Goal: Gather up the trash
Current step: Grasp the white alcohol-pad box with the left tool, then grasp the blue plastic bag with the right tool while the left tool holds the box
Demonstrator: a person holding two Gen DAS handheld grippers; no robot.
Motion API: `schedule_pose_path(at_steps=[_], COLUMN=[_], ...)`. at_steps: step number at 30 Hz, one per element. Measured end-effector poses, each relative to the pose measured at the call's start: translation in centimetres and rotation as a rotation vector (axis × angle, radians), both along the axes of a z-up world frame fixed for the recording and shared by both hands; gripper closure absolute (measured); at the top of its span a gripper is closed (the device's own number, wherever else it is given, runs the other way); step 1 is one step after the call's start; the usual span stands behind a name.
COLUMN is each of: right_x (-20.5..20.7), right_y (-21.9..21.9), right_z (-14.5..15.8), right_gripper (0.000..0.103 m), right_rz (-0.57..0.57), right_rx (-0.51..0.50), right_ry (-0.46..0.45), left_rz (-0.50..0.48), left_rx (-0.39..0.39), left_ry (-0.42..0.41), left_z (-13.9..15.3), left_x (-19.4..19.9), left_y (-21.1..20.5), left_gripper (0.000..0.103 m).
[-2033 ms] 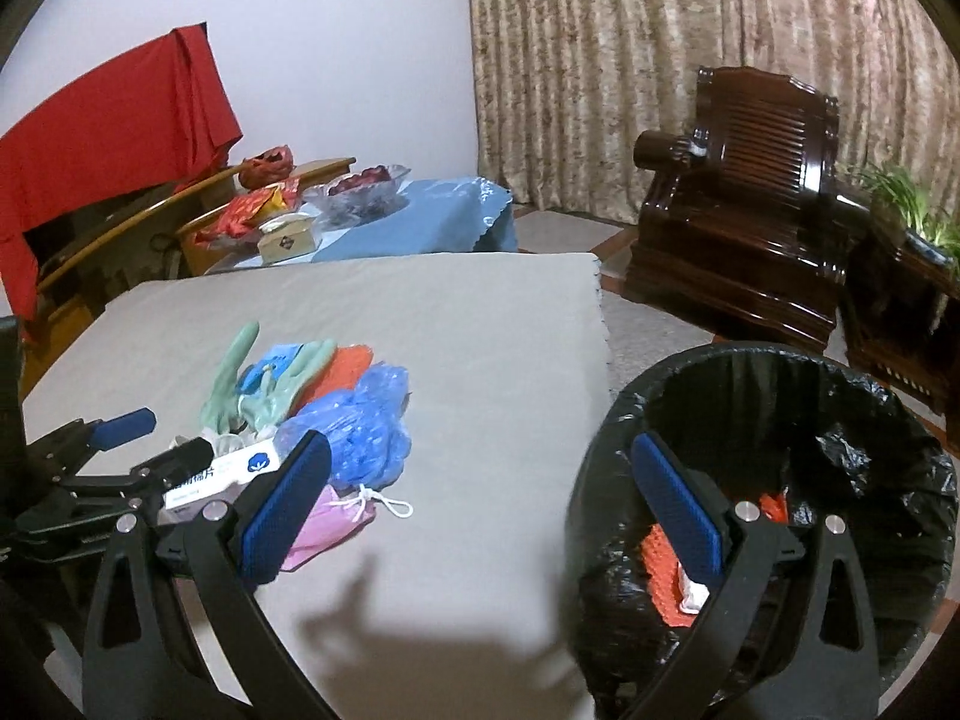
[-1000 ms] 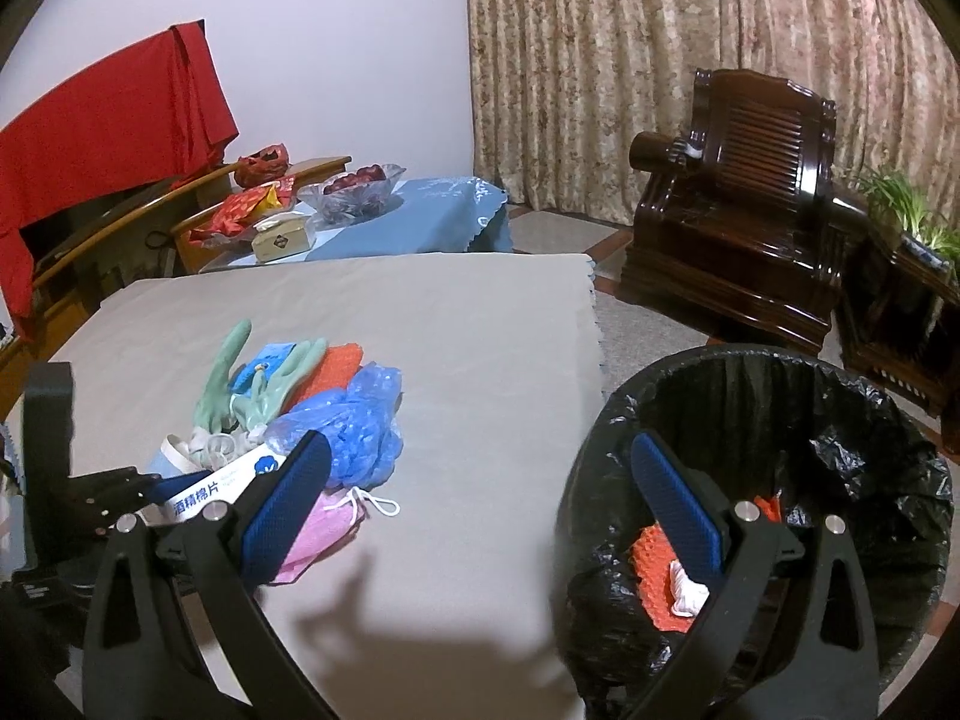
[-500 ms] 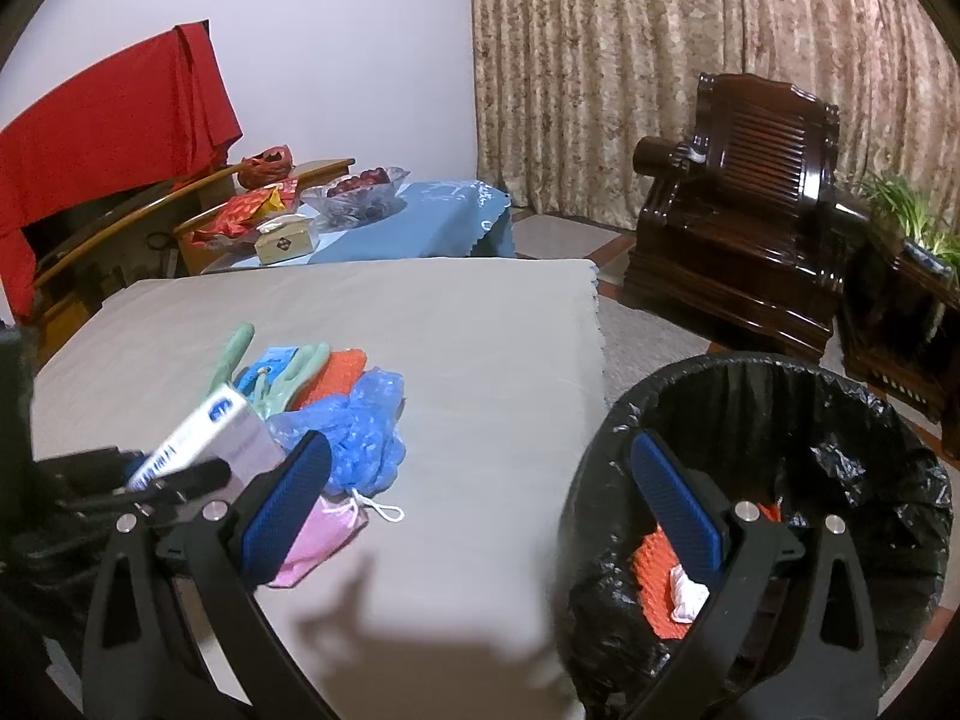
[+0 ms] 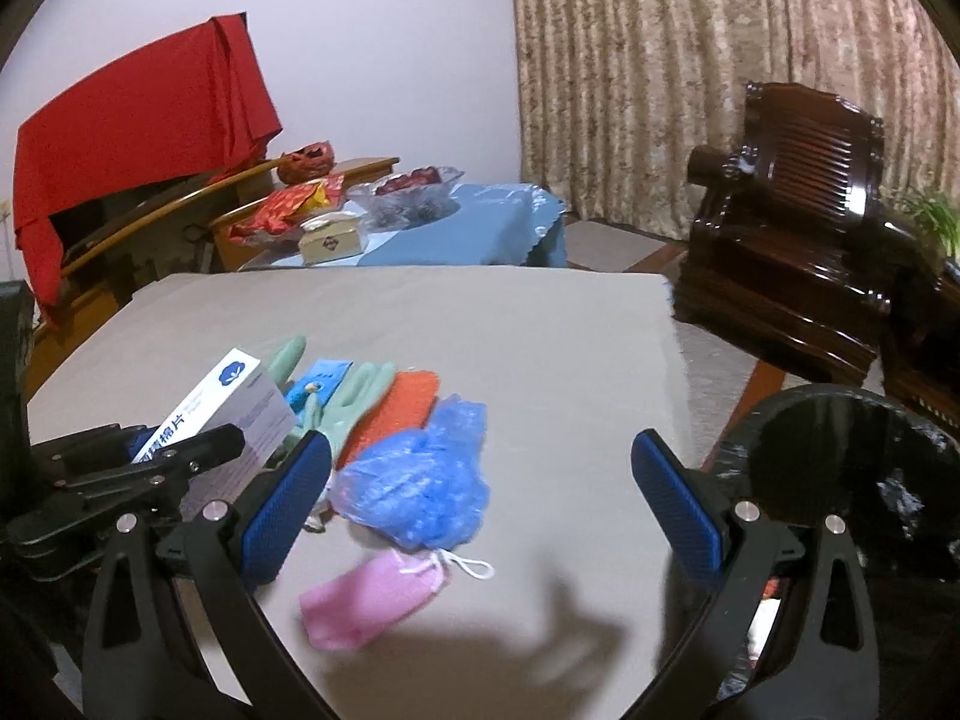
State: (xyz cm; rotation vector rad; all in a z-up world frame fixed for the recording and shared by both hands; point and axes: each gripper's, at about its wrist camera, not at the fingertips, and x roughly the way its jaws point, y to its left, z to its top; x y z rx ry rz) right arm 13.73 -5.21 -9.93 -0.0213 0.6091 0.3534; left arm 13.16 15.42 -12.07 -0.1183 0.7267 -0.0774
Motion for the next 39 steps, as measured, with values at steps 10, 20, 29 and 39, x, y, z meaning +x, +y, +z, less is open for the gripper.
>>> schedule_pose_path(at_steps=[10, 20, 29, 39], right_x=[2.4, 3.6, 3.2, 1.8], right_y=[3.4, 4.9, 4.2, 2.4], right_z=[-3.9, -6.5, -5.0, -0.8], right_gripper=[0.006, 0.039, 0.096, 0.098], right_rz=[0.024, 0.077, 0.140, 0.148], right_rx=[-0.040, -0.080, -0.036, 0.007], right_ry=[0.078, 0.168, 0.164, 0.076], left_rz=[0.018, 0.027, 0.019, 0.012], left_rx=[0.002, -0.002, 0.001, 0.005], left_ry=[0.009, 0.022, 0.009, -0.019], left_z=[-0.4, -1.0, -0.3, 1.6], left_x=[0.6, 0.9, 0.7, 0.7], left_y=[1.4, 1.9, 1.3, -0.1], left_gripper=[0.069, 0.069, 0.069, 0.069])
